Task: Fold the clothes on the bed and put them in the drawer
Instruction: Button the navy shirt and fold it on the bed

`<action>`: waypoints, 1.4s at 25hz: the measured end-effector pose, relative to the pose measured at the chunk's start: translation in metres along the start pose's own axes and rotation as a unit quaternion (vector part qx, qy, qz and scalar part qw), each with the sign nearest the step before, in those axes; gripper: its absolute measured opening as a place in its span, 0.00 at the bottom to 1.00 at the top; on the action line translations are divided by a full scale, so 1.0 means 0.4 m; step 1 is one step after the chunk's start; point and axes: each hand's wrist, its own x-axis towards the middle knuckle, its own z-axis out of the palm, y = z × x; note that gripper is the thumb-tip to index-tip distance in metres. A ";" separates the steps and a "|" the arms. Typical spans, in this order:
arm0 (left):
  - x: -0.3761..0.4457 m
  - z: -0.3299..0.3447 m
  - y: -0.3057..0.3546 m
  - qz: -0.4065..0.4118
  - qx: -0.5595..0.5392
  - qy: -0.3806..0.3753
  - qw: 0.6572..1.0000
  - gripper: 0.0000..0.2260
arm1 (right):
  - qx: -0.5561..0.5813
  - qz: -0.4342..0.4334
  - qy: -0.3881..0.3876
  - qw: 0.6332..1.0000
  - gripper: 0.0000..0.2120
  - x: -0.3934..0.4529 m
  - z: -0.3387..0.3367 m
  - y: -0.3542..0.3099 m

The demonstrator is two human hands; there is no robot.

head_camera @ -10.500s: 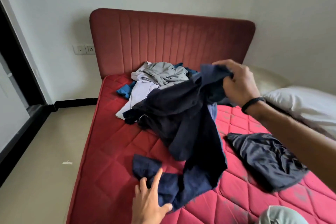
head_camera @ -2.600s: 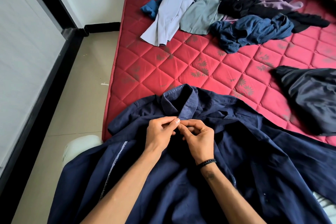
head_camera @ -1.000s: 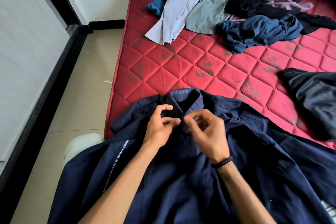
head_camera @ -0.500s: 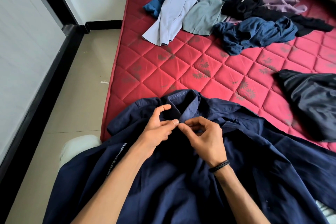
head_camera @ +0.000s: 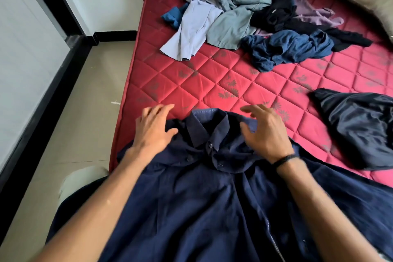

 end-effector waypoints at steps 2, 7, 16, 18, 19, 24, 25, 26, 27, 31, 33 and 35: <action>0.051 -0.003 -0.039 -0.041 -0.055 -0.090 0.994 0.20 | -0.074 0.024 -0.181 0.980 0.31 0.070 -0.035 0.085; 0.132 -0.121 -0.050 -0.034 -0.153 0.067 0.985 0.03 | -0.099 0.043 -0.154 0.982 0.05 0.173 -0.139 0.126; 0.240 -0.934 0.172 0.180 -0.029 0.432 0.883 0.07 | -0.138 -0.065 0.322 0.934 0.13 0.443 -0.784 -0.258; 0.229 -1.127 0.248 0.180 0.011 0.480 0.859 0.07 | -0.207 -0.121 0.360 0.902 0.15 0.471 -0.943 -0.353; 0.217 -1.203 0.280 0.181 0.043 0.495 0.849 0.08 | -0.222 -0.135 0.387 0.885 0.15 0.476 -1.018 -0.392; 0.083 -1.498 0.419 0.213 0.089 0.586 0.776 0.09 | -0.287 -0.162 0.439 0.836 0.15 0.445 -1.312 -0.521; 0.051 -1.538 0.443 0.227 0.101 0.605 0.757 0.09 | -0.305 -0.159 0.439 0.830 0.15 0.427 -1.358 -0.544; 0.022 -1.569 0.464 0.240 0.119 0.612 0.744 0.10 | -0.315 -0.154 0.447 0.823 0.15 0.405 -1.398 -0.565; -0.007 -1.597 0.481 0.252 0.137 0.619 0.731 0.11 | -0.314 -0.147 0.461 0.817 0.14 0.380 -1.437 -0.582; -0.095 -1.675 0.521 0.253 0.171 0.636 0.709 0.16 | -0.294 -0.139 0.526 0.786 0.14 0.275 -1.543 -0.635; -0.142 -1.696 0.536 0.242 0.167 0.653 0.698 0.17 | -0.326 -0.146 0.507 0.785 0.14 0.222 -1.570 -0.663; -0.173 -1.723 0.545 0.236 0.182 0.650 0.699 0.16 | -0.306 -0.143 0.536 0.773 0.15 0.178 -1.591 -0.692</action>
